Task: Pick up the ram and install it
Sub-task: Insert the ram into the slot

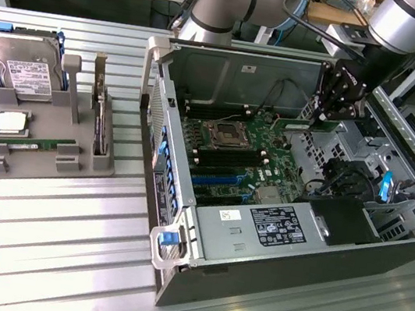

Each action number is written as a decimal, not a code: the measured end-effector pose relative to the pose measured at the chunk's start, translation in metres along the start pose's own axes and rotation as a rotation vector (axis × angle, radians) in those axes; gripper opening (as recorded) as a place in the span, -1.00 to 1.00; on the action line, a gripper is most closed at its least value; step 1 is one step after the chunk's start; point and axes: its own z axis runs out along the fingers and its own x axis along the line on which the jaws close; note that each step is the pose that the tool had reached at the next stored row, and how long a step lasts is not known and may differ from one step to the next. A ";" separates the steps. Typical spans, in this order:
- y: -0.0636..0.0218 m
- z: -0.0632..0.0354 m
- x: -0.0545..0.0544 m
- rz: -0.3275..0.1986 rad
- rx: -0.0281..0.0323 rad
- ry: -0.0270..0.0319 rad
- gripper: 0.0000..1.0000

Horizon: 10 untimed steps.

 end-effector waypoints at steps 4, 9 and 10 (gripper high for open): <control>0.0054 0.0021 0.000 0.000 0.0000 0.0000 -0.76; 0.0144 0.0045 0.000 0.000 0.0000 0.0000 -0.76; 0.0158 0.0048 0.000 0.000 0.0000 0.0000 -0.76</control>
